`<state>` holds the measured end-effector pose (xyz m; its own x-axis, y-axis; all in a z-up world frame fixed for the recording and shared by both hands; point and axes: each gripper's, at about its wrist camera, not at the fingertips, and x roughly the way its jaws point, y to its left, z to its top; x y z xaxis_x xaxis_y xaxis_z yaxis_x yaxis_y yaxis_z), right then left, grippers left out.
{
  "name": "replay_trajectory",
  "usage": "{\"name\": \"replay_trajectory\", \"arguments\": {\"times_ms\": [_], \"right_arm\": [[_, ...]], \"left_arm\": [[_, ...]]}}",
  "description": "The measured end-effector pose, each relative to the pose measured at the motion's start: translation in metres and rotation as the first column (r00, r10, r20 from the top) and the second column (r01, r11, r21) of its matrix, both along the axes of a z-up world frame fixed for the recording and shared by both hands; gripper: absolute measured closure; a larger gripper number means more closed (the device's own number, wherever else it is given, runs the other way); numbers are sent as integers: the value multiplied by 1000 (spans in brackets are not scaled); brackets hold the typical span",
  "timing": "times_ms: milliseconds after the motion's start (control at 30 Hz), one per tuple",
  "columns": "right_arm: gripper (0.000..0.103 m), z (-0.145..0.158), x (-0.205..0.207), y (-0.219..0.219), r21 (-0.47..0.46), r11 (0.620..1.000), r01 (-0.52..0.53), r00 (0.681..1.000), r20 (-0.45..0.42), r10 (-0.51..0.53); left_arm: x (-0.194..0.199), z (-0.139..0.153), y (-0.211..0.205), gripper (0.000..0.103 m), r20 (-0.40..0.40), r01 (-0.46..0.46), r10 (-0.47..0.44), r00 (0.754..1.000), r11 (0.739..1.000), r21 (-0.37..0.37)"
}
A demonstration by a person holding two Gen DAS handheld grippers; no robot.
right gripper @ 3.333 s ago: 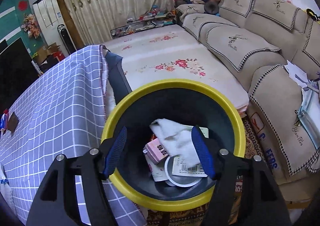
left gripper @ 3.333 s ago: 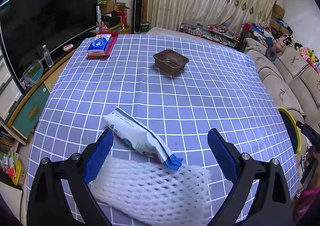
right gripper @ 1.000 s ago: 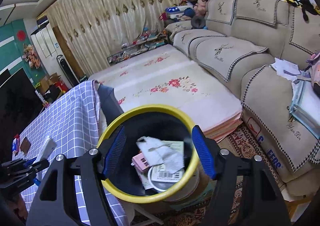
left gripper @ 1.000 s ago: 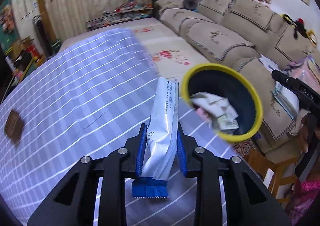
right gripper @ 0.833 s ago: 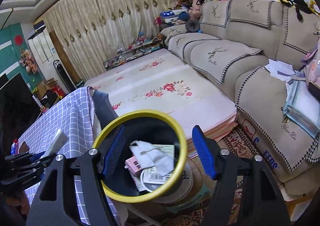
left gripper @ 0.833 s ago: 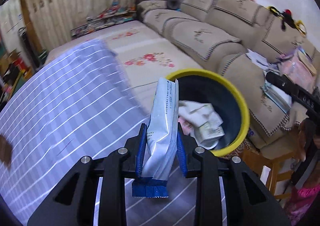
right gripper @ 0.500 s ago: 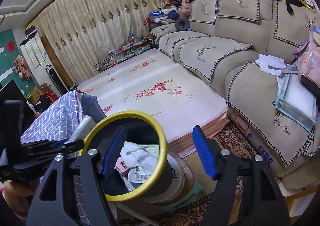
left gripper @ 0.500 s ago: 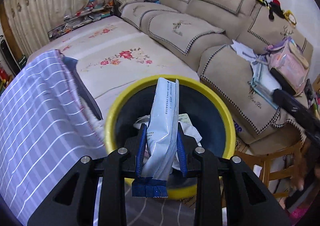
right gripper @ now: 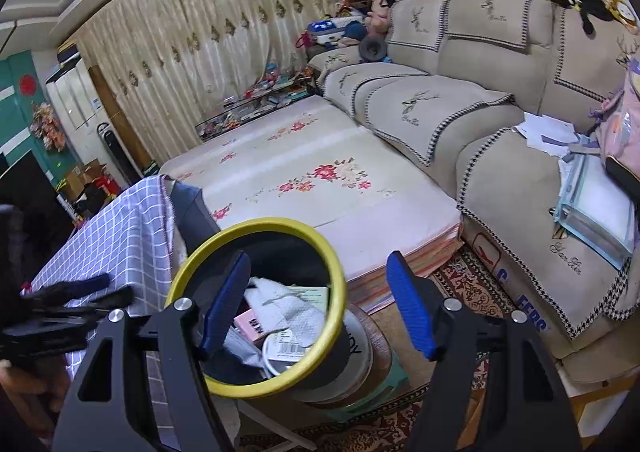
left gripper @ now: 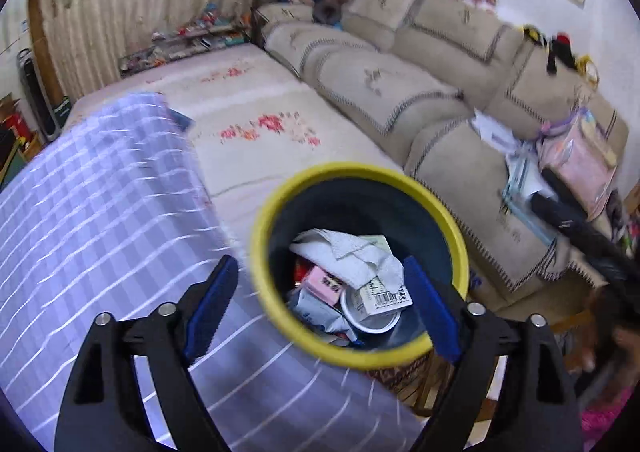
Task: Collect trash
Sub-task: 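Carry the wrapper over the yellow bin and open the left gripper, then move the right gripper to the brown plastic tray and grasp its rim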
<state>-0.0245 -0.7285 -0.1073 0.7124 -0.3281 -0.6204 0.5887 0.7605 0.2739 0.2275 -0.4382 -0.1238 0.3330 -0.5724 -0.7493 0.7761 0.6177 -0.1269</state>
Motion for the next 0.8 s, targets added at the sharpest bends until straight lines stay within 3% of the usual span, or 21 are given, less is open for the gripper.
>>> {"name": "replay_trajectory", "arguments": {"times_ms": [133,267,367,467,567,733,800], "right_arm": [[34,4,19,21,-5,998,-67,998,-8,67],[34,8,50,55,-16,984,-177,984,-26,176],[34,14,75,89,-16,960,-278,960,-22,278],[34,23,103,133,-43,921,-387,922,-35,386],[34,31,138,184,-67,865,-496,868,-68,492],[34,40,194,267,-96,760,-643,765,-115,633],[34,40,217,296,-87,718,-690,723,-126,679]], "left_arm": [[0,30,74,12,43,-85,88,995,995,-55],[14,49,171,11,76,-248,254,964,966,-76],[28,55,242,10,105,-381,388,916,921,-78],[46,53,307,10,123,-504,509,852,861,-75],[63,45,369,10,157,-617,620,768,783,-78],[89,21,444,10,173,-697,697,696,713,-69],[95,12,459,10,168,-713,712,682,698,-63]]}}
